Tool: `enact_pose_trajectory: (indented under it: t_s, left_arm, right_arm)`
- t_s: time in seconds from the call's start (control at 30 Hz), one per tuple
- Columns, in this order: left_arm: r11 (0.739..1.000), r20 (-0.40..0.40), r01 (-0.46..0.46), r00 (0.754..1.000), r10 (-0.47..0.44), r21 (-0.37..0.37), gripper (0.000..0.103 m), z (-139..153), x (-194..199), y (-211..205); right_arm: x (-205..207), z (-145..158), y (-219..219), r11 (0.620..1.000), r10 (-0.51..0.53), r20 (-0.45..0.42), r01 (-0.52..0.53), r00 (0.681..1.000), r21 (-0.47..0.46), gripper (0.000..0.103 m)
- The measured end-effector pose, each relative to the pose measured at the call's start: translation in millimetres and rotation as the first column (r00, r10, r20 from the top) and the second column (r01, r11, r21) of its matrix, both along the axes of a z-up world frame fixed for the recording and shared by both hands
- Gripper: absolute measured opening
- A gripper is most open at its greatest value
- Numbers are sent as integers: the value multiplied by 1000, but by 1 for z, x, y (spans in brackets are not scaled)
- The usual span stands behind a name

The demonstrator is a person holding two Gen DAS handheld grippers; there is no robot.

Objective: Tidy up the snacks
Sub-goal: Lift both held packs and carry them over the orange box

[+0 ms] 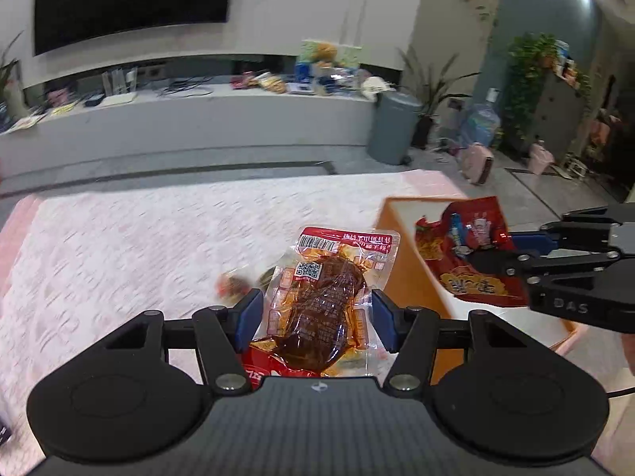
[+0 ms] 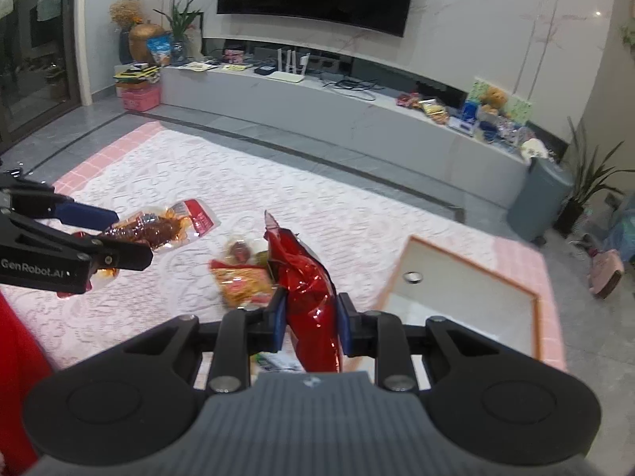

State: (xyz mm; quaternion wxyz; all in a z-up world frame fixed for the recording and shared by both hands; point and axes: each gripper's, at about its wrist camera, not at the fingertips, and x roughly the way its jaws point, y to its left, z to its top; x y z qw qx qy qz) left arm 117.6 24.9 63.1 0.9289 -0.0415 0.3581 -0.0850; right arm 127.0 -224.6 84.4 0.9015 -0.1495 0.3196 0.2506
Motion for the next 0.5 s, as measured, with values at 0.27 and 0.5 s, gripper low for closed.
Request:
enact_pose_trajectory:
  t_s: [0.27, 0.5]
  left_arm:
    - [986, -8, 164, 986, -164, 7, 66, 2, 42, -81]
    - [954, -98, 290, 954, -282, 73, 66, -28, 86, -155]
  right_arm:
    - [30, 3, -71, 988, -154, -43, 154, 987, 8, 24]
    - [55, -28, -126, 958, -279, -154, 285, 948, 19, 24]
